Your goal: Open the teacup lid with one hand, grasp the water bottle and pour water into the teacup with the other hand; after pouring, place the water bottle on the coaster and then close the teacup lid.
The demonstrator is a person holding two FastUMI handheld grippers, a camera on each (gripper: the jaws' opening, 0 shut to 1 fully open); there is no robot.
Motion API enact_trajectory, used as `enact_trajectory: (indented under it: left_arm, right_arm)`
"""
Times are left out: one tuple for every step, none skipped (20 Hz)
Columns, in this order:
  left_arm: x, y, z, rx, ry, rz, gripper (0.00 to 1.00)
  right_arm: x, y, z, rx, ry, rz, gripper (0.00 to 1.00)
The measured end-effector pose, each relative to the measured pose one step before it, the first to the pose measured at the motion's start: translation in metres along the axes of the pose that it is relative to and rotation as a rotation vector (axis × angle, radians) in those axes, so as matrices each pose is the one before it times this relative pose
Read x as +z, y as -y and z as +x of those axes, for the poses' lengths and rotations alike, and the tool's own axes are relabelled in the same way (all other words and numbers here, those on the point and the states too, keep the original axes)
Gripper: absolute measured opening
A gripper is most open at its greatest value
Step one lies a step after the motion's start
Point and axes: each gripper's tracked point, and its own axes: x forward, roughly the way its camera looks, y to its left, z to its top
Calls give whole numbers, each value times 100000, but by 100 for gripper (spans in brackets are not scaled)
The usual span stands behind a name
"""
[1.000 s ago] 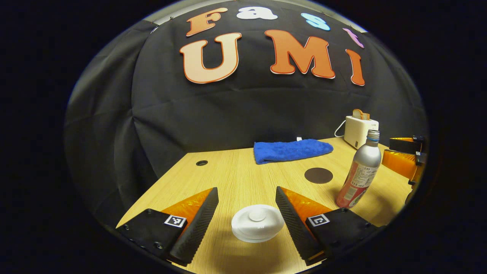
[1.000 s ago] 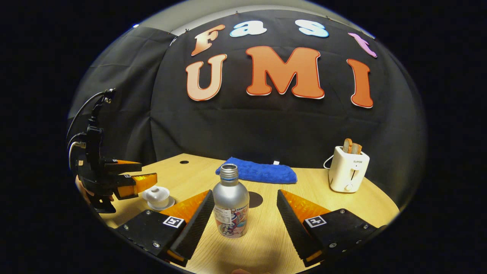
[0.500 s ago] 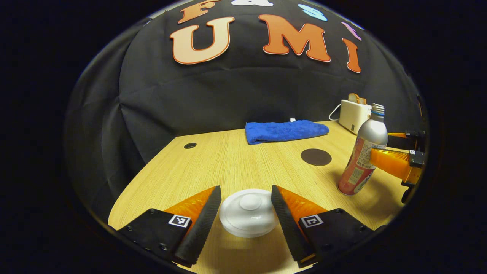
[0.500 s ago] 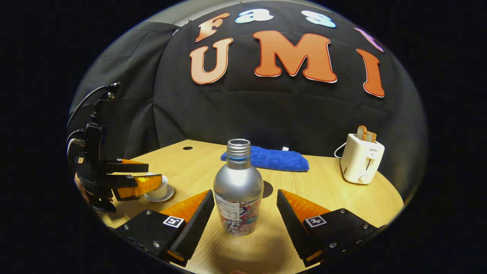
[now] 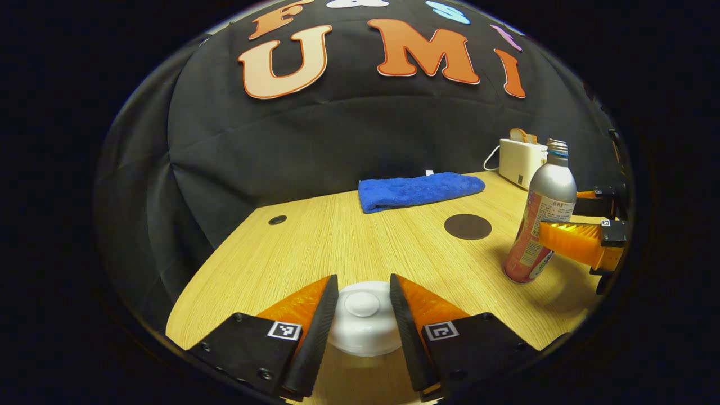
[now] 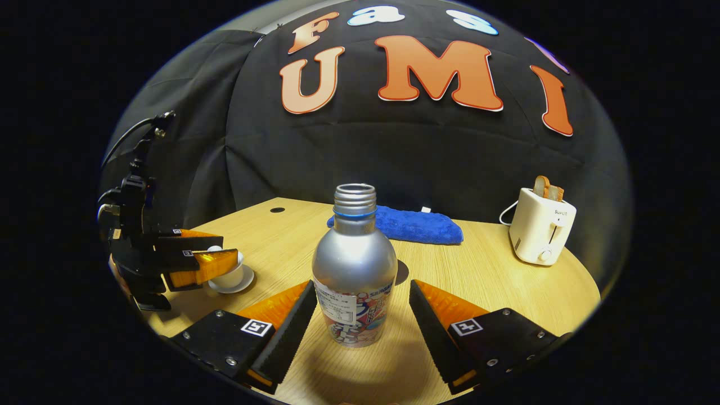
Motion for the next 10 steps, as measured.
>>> enact_trajectory:
  left_arm:
    - [362,-147,-88,555,1453,96,58]
    - [-121,294,305,56,-393,-258,53]
    - [51,136,-17,-170,144,49,48]
    - [1,-11,113,-148,66,154,45]
    - [-52,28,-60,-101,-153,-2,48]
    - [40,-110,-155,575,404,226,48]
    - [168,-460,328,961,811,-1208,40]
    - [4,225,43,-550,-13,-450,33]
    - [99,122,-4,-33,386,391,33]
    - [-271,56,-191,34,-423,3,33]
  right_arm:
    - [-11,19,82,118,-162,-429,100]
    - [-98,-61,-83,45,52,-549,100]
    - [-4,-19,7,-3,116,-592,99]
    - [27,-68,-11,32,119,-580,100]
    - [-15,31,37,52,39,-431,99]
    - [-72,23,11,176,-50,-221,99]
    - [11,1,-13,133,-238,-1,99]
    - [-141,-31,-8,169,-274,184,99]
    - [-86,35,145,74,-301,176,99]
    - [-49,6,35,194,-227,306,99]
